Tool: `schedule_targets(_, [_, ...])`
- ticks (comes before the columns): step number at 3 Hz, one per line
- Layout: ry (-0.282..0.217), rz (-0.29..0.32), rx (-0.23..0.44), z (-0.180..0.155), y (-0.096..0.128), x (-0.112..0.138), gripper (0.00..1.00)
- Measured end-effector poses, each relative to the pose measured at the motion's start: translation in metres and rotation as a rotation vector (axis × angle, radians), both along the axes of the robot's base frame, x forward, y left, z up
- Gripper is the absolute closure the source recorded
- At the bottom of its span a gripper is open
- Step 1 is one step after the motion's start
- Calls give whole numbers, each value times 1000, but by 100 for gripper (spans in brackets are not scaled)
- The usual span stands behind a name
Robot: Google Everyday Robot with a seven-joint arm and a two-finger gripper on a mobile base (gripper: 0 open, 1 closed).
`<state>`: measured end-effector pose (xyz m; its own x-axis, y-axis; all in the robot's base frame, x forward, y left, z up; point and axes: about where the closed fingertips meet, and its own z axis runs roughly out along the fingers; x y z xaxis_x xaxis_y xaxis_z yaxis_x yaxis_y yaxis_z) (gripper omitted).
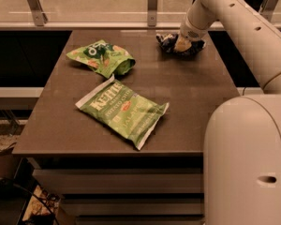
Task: Pick blue chip bag
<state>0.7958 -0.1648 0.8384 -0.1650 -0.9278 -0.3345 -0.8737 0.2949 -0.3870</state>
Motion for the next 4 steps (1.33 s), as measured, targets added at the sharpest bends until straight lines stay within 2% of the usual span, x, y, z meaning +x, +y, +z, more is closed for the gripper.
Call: schedule_targets(4, [0, 0, 0, 0, 0, 0, 100])
